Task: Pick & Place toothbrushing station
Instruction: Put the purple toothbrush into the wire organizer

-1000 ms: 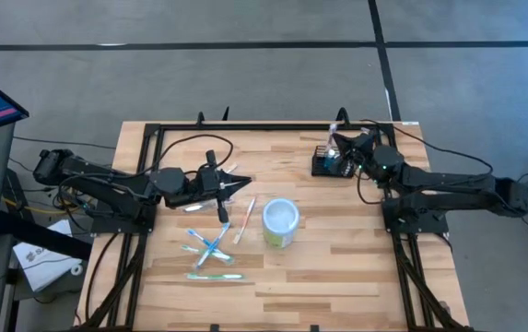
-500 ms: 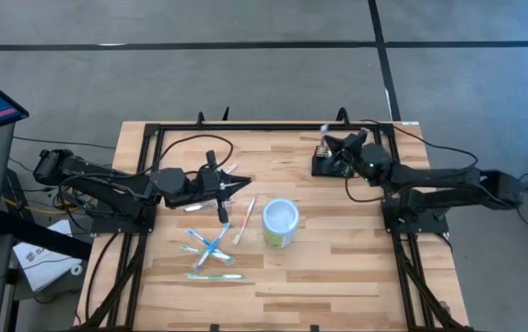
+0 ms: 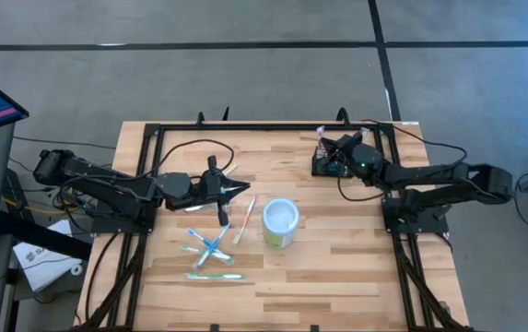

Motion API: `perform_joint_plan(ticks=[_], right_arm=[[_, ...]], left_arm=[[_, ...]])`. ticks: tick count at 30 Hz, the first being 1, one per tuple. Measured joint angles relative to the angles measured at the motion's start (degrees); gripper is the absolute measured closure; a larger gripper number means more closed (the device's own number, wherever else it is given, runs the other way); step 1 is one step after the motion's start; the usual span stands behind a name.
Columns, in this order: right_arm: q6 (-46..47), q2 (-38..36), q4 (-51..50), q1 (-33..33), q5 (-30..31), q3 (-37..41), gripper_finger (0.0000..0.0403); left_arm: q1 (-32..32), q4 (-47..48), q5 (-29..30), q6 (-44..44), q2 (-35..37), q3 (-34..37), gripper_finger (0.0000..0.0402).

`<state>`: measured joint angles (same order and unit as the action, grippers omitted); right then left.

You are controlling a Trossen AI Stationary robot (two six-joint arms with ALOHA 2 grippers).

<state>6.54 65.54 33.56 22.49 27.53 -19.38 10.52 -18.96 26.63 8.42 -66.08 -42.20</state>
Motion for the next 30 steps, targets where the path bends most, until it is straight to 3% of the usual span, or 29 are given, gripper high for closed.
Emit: perform_joint_plan(ticks=[5, 9, 30], right_arm=[[1.63, 0.19, 2.87, 0.61, -0.01, 2.49, 0.0403], [2.62, -0.02, 6.68, 0.56, -0.06, 5.82, 0.0403], [5.12, 3.64, 8.73, 0.51, -0.04, 6.14, 0.0403]], left_arm=[[0.0, -0.62, 0.57, -2.02, 0.0, 1.62, 0.0385], [-0.08, -0.86, 4.55, -3.43, 0.0, 2.28, 0.0385], [-1.29, -2.1, 4.87, -4.01, 0.02, 2.61, 0.0385]])
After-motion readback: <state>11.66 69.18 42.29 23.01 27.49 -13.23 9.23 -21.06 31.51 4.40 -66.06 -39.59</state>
